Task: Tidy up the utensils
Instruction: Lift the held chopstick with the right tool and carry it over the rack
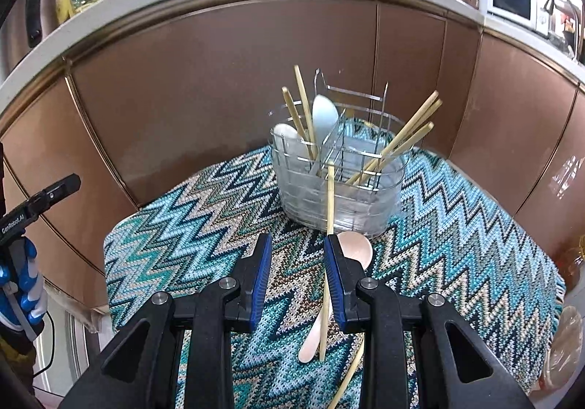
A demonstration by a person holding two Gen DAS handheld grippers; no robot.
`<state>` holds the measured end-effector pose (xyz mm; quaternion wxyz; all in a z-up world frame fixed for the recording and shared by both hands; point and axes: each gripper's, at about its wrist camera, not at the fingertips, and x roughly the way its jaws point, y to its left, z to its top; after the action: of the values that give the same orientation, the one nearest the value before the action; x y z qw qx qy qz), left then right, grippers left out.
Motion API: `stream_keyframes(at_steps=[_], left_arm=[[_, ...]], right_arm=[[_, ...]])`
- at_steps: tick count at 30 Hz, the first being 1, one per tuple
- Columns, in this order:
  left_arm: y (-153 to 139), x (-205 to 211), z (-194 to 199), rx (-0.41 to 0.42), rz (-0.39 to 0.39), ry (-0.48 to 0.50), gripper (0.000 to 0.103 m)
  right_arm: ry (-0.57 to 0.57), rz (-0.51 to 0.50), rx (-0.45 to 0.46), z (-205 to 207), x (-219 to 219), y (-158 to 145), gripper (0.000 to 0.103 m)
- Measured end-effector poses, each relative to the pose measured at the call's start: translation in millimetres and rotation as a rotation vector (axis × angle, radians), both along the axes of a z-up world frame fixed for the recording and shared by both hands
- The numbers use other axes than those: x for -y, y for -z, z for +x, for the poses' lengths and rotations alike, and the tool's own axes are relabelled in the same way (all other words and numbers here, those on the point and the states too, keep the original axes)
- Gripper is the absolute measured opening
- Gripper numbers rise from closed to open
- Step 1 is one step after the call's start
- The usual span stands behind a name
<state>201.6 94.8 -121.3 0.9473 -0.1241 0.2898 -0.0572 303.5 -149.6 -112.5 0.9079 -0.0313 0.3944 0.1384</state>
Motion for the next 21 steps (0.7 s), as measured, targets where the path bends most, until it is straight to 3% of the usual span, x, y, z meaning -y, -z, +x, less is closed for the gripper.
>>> stream_keyframes(at_steps=[13, 21], left_arm=[[37, 6, 14, -0.067, -0.042, 0.036, 0.059], [46, 1, 16, -0.085, -0.057, 0.03, 0.059]], right_arm=[[0.02, -0.051, -0.107, 53, 1, 28, 0.027], [0.03, -0.089, -0.16, 83, -2, 31, 0.016]])
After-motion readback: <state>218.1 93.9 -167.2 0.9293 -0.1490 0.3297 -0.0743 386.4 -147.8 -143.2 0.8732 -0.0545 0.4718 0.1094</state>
